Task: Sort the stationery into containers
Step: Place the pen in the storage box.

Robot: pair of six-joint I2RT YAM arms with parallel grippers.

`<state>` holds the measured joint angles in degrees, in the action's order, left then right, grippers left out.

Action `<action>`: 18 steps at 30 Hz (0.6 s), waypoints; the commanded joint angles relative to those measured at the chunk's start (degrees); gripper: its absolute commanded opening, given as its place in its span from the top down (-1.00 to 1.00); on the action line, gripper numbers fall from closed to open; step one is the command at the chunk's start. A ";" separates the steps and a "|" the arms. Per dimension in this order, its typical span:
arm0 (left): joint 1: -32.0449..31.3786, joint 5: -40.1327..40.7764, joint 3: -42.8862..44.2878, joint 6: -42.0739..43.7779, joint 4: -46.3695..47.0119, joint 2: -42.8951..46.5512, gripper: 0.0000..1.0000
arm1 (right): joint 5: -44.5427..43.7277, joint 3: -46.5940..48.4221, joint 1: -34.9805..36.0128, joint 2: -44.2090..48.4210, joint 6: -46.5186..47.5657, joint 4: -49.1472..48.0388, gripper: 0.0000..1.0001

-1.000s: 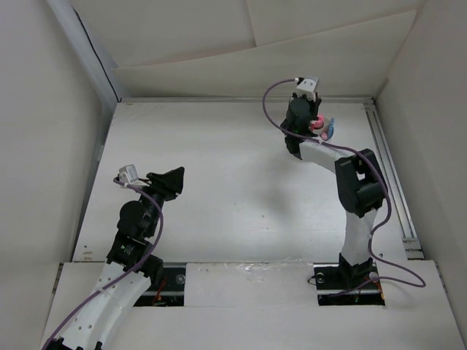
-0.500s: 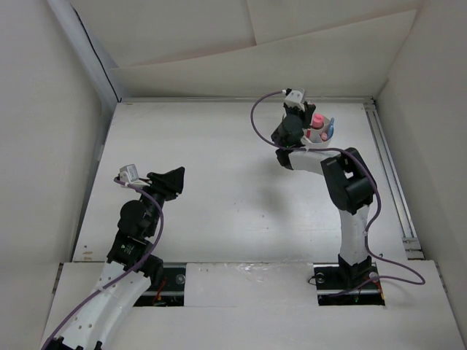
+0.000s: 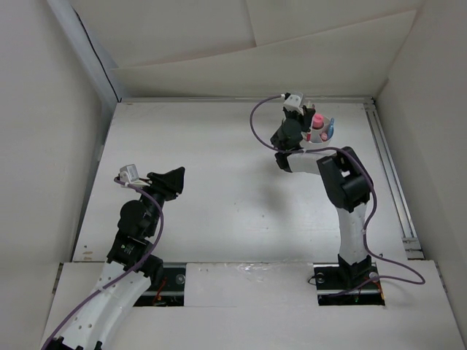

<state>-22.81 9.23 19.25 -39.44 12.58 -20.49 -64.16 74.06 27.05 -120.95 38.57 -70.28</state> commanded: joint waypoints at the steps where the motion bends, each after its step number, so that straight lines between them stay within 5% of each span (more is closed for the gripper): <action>1: -0.22 -0.62 0.53 0.33 2.54 0.45 0.18 | -0.97 -0.06 0.11 -1.13 0.81 -4.95 1.00; 18: -0.22 -0.09 0.53 0.33 2.54 0.45 0.18 | -0.44 2.75 0.11 -4.83 7.93 -12.42 1.00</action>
<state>-22.81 9.26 19.25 -39.44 12.58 -20.49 -64.10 74.59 27.05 -125.16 45.21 -73.80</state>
